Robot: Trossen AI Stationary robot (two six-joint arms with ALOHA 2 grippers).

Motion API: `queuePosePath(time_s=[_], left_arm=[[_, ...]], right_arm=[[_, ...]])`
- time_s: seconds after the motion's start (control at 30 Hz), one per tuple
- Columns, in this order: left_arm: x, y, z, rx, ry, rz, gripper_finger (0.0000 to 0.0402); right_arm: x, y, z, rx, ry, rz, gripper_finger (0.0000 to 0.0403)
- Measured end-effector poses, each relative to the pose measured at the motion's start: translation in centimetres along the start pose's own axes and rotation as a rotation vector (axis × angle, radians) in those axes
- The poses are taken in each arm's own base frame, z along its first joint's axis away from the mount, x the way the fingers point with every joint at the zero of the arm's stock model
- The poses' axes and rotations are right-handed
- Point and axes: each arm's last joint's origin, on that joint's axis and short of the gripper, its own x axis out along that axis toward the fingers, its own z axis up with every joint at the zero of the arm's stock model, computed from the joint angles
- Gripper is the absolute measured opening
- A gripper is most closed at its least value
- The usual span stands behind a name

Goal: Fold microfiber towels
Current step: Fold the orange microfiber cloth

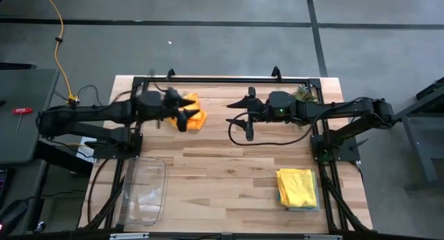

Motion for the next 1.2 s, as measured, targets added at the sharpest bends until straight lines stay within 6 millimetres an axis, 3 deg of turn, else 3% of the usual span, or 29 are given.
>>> queuePosePath(time_s=[0.2, 0.33, 0.43, 0.63, 0.8, 0.93, 1.2], left_arm=[[3.1, 2.2, -4.4, -0.021, 0.403, 0.226, 0.0227], [4.9, 4.1, -5.0, -0.079, 0.496, 0.328, 0.0203], [6.6, 5.9, -4.9, -0.092, 0.539, 0.403, 0.0153], [9.1, 8.6, -3.4, -0.105, 0.579, 0.443, 0.0015], [10.5, 10.8, -1.5, -0.065, 0.579, 0.53, 0.0003], [11.1, 12.3, -2.1, -0.118, 0.694, 0.546, 0.0001], [11.7, 10.4, -5.2, -0.065, 0.928, 0.533, 0.0]], right_arm=[[0.0, 0.0, -0.1, 0.0, 0.013, 0.001, 0.0227], [0.0, 0.0, -0.1, 0.001, 0.014, 0.001, 0.0227], [0.0, 0.0, -0.1, 0.001, 0.015, 0.001, 0.0227], [0.0, 0.0, -0.2, 0.099, 0.026, 0.001, 0.0227], [0.0, 0.0, -0.3, 0.148, 0.035, 0.001, 0.0227], [0.0, 0.0, -0.4, 0.185, 0.036, 0.0, 0.0227], [0.0, 0.1, -0.5, 0.234, 0.054, 0.0, 0.0227]])
